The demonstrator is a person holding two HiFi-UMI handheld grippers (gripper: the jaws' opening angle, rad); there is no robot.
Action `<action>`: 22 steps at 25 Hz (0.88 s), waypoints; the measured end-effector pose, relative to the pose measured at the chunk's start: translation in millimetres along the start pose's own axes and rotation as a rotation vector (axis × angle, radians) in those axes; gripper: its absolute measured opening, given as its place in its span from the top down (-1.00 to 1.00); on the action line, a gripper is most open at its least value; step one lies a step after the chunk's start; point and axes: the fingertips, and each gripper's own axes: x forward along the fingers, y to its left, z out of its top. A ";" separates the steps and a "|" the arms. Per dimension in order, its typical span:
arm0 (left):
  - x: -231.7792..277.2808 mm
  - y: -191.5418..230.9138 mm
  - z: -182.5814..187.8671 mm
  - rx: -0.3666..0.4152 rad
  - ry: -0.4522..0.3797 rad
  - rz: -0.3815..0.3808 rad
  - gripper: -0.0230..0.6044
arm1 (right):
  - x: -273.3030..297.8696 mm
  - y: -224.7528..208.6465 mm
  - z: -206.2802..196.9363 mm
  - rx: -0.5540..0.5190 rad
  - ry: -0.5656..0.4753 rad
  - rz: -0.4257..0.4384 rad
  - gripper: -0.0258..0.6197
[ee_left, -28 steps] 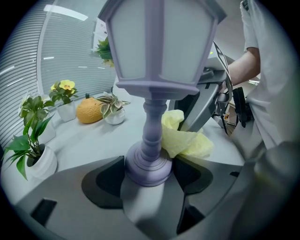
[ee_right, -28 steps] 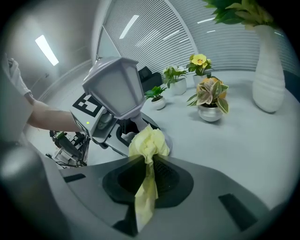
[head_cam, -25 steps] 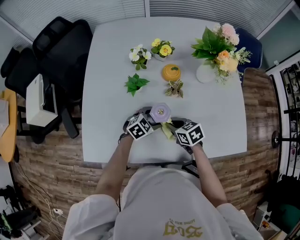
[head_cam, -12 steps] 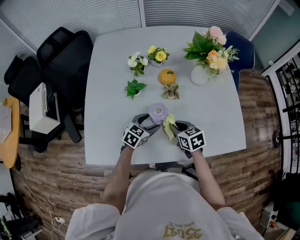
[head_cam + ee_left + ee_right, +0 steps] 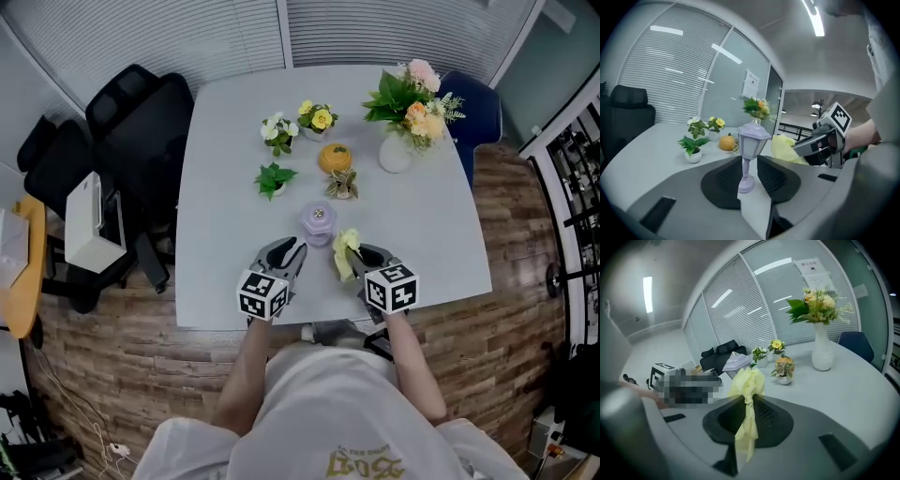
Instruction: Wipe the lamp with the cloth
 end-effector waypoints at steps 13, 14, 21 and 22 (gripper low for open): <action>-44.4 -5.7 78.1 0.083 -0.176 0.087 0.92 | -41.8 22.7 44.4 -0.066 -0.199 -0.089 0.78; -45.3 -6.5 80.9 0.092 -0.179 0.091 0.92 | -42.6 23.5 45.6 -0.069 -0.204 -0.093 0.78; -46.6 -7.7 84.7 0.115 -0.182 0.108 0.92 | -44.3 26.2 48.1 -0.084 -0.219 -0.098 0.78; -46.8 -7.2 84.1 0.114 -0.181 0.110 0.92 | -44.4 26.6 48.0 -0.085 -0.219 -0.097 0.78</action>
